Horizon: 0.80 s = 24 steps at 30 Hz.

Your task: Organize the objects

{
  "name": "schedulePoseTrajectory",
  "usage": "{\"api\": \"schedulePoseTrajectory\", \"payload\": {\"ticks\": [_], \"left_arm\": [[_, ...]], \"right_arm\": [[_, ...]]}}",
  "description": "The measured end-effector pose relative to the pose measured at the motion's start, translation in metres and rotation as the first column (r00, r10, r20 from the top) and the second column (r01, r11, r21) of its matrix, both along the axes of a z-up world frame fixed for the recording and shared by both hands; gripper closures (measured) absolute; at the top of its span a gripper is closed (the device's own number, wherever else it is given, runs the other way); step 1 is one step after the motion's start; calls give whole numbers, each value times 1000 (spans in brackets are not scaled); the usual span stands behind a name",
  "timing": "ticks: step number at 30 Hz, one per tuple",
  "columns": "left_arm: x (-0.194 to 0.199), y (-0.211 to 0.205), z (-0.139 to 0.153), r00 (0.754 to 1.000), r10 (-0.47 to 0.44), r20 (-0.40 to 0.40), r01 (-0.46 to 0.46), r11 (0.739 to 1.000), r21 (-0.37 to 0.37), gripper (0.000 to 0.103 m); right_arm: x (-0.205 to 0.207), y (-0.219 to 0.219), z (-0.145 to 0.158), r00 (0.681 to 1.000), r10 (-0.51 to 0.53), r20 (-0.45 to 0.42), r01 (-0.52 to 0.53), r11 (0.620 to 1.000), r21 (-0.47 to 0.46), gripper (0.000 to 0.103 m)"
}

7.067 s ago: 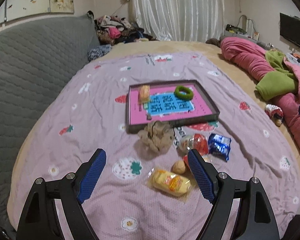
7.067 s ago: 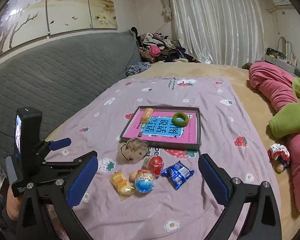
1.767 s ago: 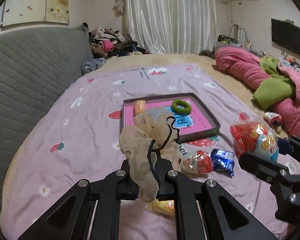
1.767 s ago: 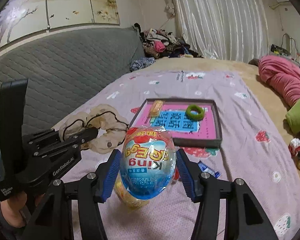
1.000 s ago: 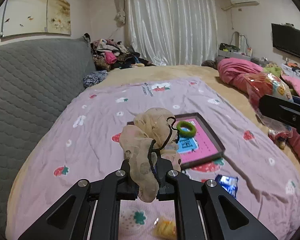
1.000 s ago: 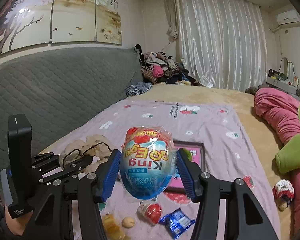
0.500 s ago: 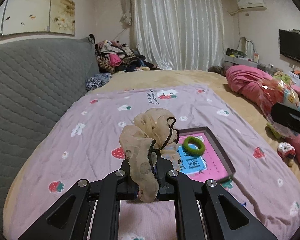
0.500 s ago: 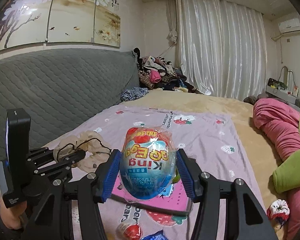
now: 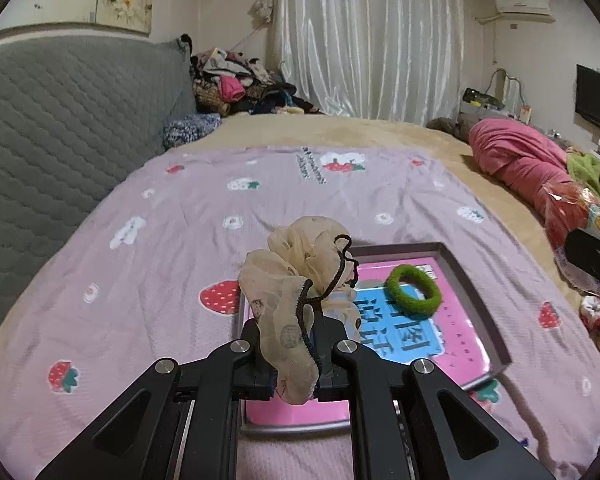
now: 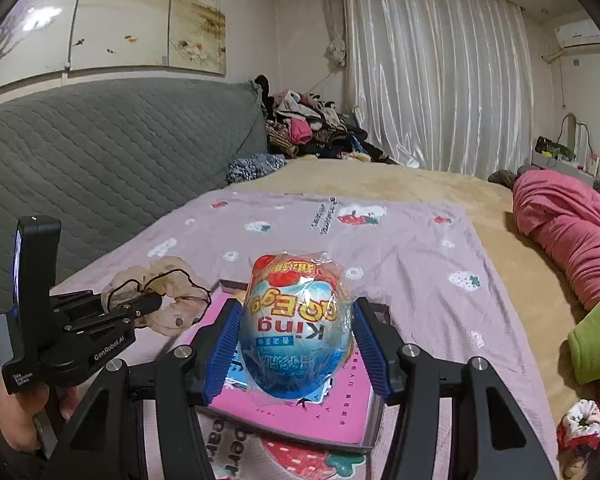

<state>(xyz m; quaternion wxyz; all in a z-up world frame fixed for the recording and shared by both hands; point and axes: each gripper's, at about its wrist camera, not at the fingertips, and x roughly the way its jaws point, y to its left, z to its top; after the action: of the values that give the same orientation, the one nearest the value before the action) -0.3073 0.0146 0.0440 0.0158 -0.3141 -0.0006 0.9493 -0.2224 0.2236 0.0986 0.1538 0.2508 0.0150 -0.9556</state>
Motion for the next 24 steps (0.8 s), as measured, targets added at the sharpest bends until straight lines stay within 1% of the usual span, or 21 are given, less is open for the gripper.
{"api": "schedulePoseTrajectory", "payload": {"ticks": [5, 8, 11, 15, 19, 24], "left_arm": [[-20, 1, -27, 999, 3, 42, -3, 1000, 2, 92], [-26, 5, -38, 998, -5, 56, 4, 1000, 1, 91], [-30, 9, -45, 998, -12, 64, 12, 1000, 0, 91], [-34, 12, -56, 997, -15, 77, 15, 1000, 10, 91], [-37, 8, -66, 994, -11, 106, 9, 1000, 21, 91], [-41, 5, -74, 993, -5, 117, 1, 1000, 29, 90]], "right_arm": [[-20, 7, -22, 1000, -2, 25, 2, 1000, 0, 47], [-32, 10, -36, 999, -5, 44, 5, 1000, -4, 47], [-41, 12, -48, 998, -4, 63, 5, 1000, -12, 47], [-53, 12, -64, 994, -6, 106, 6, 1000, -1, 47], [-62, 10, -83, 987, -20, 161, 15, 999, 28, 47], [-73, 5, -103, 975, -21, 222, 8, 998, 57, 47]]}}
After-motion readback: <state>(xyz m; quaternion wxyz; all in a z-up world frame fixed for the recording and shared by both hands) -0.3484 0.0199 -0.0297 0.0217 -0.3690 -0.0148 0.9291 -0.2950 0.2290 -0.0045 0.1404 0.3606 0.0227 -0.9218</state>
